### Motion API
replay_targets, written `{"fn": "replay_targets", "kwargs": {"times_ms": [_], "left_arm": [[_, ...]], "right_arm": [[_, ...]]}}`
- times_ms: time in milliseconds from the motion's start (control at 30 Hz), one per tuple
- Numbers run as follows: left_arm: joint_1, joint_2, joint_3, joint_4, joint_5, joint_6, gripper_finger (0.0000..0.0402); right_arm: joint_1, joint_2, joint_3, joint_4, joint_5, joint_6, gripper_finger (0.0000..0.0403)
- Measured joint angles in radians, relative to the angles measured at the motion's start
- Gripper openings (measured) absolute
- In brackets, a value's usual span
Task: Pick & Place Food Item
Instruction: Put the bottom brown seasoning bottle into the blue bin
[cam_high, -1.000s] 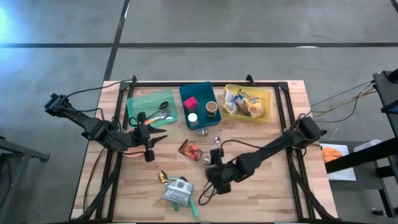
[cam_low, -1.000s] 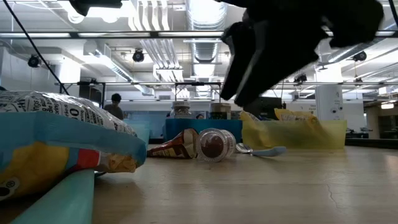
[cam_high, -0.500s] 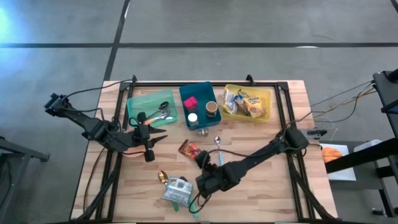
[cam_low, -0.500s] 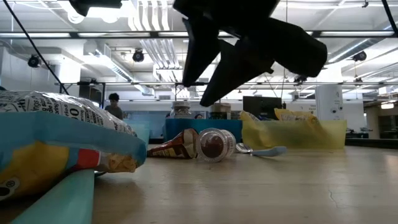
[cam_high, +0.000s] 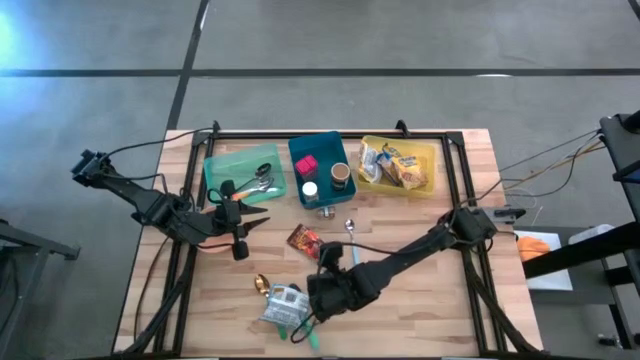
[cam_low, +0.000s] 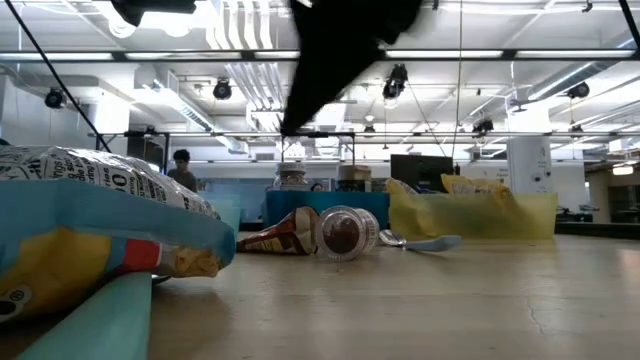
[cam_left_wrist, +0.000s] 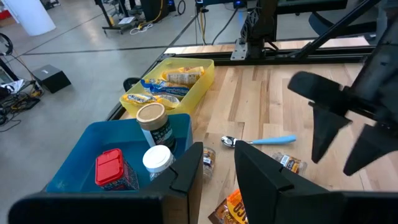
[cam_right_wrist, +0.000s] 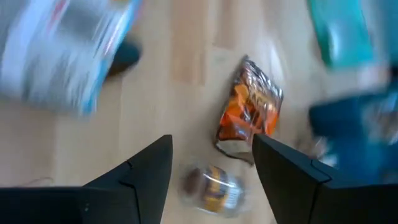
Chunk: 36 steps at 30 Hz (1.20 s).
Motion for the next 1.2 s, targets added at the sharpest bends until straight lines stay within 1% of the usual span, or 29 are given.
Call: {"fn": "replay_targets", "kwargs": {"times_ms": [67, 100, 233, 300, 500, 833, 967, 1200], "left_arm": [[0.000, 0.000, 0.000, 0.000, 0.000, 0.000, 0.0094], [0.000, 0.000, 0.000, 0.000, 0.000, 0.000, 0.0094], [0.000, 0.000, 0.000, 0.000, 0.000, 0.000, 0.0094], [0.000, 0.000, 0.000, 0.000, 0.000, 0.000, 0.0094], [0.000, 0.000, 0.000, 0.000, 0.000, -0.001, 0.0094], [0.000, 0.000, 0.000, 0.001, 0.000, -0.002, 0.0094], [0.000, 0.000, 0.000, 0.001, 0.001, -0.002, 0.0094], [0.000, 0.000, 0.000, 0.001, 0.001, -0.003, 0.0094]], "right_arm": [[-0.009, -0.002, 0.016, -0.024, 0.003, 0.224, 0.0221], [-0.012, -0.004, 0.024, -0.042, -0.004, 0.311, 0.0221], [-0.017, -0.004, 0.026, -0.078, -0.018, 0.562, 0.0221], [-0.017, -0.004, 0.020, -0.084, -0.031, 0.661, 0.0221], [-0.020, -0.004, 0.007, -0.109, -0.040, 0.860, 0.0221], [-0.023, -0.004, -0.048, -0.108, -0.004, 1.305, 0.0221], [-0.032, -0.005, -0.062, -0.108, 0.000, 1.364, 0.0221], [-0.032, -0.004, -0.106, -0.106, 0.022, 1.519, 0.0222]]}}
